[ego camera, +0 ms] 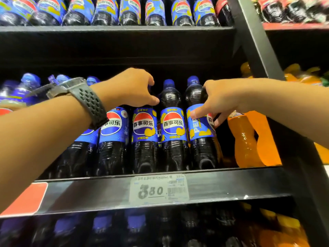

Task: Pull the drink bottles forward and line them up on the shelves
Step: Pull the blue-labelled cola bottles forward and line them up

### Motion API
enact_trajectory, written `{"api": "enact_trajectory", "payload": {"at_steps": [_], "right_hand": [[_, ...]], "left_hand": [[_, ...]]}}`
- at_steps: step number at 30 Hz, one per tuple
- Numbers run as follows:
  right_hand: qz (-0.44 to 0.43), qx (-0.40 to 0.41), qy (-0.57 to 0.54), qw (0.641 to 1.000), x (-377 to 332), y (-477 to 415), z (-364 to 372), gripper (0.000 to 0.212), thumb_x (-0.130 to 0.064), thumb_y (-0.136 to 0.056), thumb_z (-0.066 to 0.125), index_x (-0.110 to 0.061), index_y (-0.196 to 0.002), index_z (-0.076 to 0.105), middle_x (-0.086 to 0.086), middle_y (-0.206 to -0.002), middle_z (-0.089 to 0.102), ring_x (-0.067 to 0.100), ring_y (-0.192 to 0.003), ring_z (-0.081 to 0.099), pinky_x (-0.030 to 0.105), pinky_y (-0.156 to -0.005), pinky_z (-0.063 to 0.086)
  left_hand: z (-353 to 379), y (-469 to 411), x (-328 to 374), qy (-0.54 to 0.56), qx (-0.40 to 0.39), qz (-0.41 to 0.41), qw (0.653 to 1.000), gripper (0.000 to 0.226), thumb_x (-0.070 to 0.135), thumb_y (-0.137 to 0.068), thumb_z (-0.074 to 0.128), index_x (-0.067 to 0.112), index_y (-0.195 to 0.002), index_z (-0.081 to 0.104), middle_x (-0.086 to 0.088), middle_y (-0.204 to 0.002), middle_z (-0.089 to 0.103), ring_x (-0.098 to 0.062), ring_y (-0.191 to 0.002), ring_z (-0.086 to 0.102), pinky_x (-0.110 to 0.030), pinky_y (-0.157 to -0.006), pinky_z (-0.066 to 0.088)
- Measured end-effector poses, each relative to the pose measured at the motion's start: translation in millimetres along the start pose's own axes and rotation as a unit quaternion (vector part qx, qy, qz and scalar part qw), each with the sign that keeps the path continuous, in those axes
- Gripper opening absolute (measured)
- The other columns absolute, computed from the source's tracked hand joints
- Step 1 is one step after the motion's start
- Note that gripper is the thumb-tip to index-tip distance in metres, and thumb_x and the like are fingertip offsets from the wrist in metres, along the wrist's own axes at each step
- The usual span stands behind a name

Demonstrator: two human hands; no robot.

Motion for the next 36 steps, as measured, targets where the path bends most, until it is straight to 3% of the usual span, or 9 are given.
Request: {"api": "enact_trajectory", "payload": {"at_steps": [4, 7, 13, 16, 19, 26, 30, 33, 36], "right_hand": [[0.032, -0.055, -0.033, 0.997, 5, 2, 3, 0.063, -0.014, -0.077, 0.077, -0.006, -0.128, 0.041, 0.019, -0.117, 0.056, 0.038, -0.092, 0.066, 0.048, -0.06, 0.059], [0.042, -0.075, -0.022, 0.996, 5, 5, 2, 0.059, -0.004, -0.078, 0.074, -0.002, -0.128, 0.041, 0.026, -0.11, 0.061, 0.039, -0.084, 0.069, 0.044, -0.057, 0.059], [0.041, -0.023, 0.039, 0.998, 8, 2, 6, 0.067, -0.032, -0.066, 0.085, -0.012, -0.113, 0.041, 0.018, -0.1, 0.06, 0.028, -0.076, 0.07, 0.04, -0.061, 0.06], [0.04, -0.037, 0.031, 0.998, 11, 2, 8, 0.05, -0.03, -0.07, 0.083, -0.016, -0.099, 0.046, 0.008, -0.098, 0.058, 0.027, -0.088, 0.065, 0.042, -0.064, 0.06], [0.048, -0.066, -0.01, 0.997, 11, 3, 9, 0.034, -0.01, -0.077, 0.077, -0.008, -0.099, 0.051, 0.016, -0.097, 0.063, 0.034, -0.09, 0.067, 0.045, -0.063, 0.06], [0.038, -0.036, 0.036, 0.998, 9, 2, 13, 0.061, -0.025, -0.07, 0.083, -0.005, -0.116, 0.048, 0.021, -0.1, 0.065, 0.033, -0.08, 0.071, 0.041, -0.063, 0.061], [0.026, 0.013, 0.024, 0.999, 10, 5, 12, 0.062, -0.03, -0.065, 0.086, -0.011, -0.106, 0.044, 0.013, -0.093, 0.061, 0.026, -0.072, 0.068, 0.029, -0.045, 0.054], [0.028, 0.036, 0.042, 0.998, 10, 5, 13, 0.072, -0.036, -0.063, 0.086, -0.013, -0.112, 0.038, 0.009, -0.095, 0.057, 0.023, -0.066, 0.067, 0.025, -0.039, 0.05], [0.028, 0.054, 0.096, 0.994, 12, 8, 13, 0.08, -0.048, -0.064, 0.082, -0.01, -0.118, 0.036, 0.007, -0.094, 0.06, 0.02, -0.057, 0.068, 0.021, -0.035, 0.046]], "left_hand": [[2, -1, -3, 0.036, -0.031, -0.011, 0.999, 0.059, 0.04, -0.079, 0.067, 0.022, -0.133, 0.053, 0.001, -0.134, 0.055, -0.019, -0.119, 0.052, -0.031, -0.096, 0.043], [2, -1, -6, 0.044, -0.04, -0.014, 0.998, 0.057, 0.033, -0.077, 0.07, 0.024, -0.132, 0.055, 0.001, -0.136, 0.053, -0.019, -0.119, 0.052, -0.027, -0.091, 0.04], [5, -2, -6, 0.028, -0.015, 0.002, 0.999, 0.057, 0.038, -0.079, 0.07, 0.023, -0.132, 0.054, -0.001, -0.138, 0.05, -0.021, -0.121, 0.05, -0.029, -0.091, 0.04], [5, -1, -6, 0.032, -0.003, 0.017, 0.999, 0.058, 0.038, -0.079, 0.069, 0.022, -0.133, 0.054, -0.001, -0.138, 0.05, -0.02, -0.121, 0.05, -0.026, -0.088, 0.038], [6, -1, -6, 0.027, 0.002, 0.028, 0.999, 0.058, 0.039, -0.08, 0.068, 0.022, -0.133, 0.054, -0.001, -0.14, 0.047, -0.021, -0.122, 0.05, -0.026, -0.088, 0.039], [5, 4, -5, 0.025, 0.023, 0.033, 0.999, 0.055, 0.038, -0.079, 0.067, 0.022, -0.13, 0.056, -0.001, -0.14, 0.047, -0.021, -0.123, 0.048, -0.027, -0.09, 0.038], [1, 18, 5, 0.026, 0.047, 0.04, 0.998, 0.052, 0.038, -0.081, 0.066, 0.019, -0.128, 0.056, -0.003, -0.137, 0.048, -0.021, -0.125, 0.046, -0.035, -0.099, 0.042], [-7, 35, 18, 0.027, 0.069, 0.036, 0.997, 0.05, 0.034, -0.085, 0.062, 0.017, -0.131, 0.054, -0.004, -0.14, 0.045, -0.022, -0.13, 0.042, -0.04, -0.103, 0.04], [-25, 62, 27, 0.054, 0.103, 0.017, 0.993, 0.045, 0.035, -0.086, 0.059, 0.022, -0.129, 0.055, 0.0, -0.134, 0.051, -0.021, -0.123, 0.047, -0.035, -0.098, 0.04]]}}
Point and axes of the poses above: each hand's wrist, its own y-axis away from the middle knuckle, its own z-axis out of the palm, x = y × z, the point moved 6 cm from there along -y, towards the middle knuckle
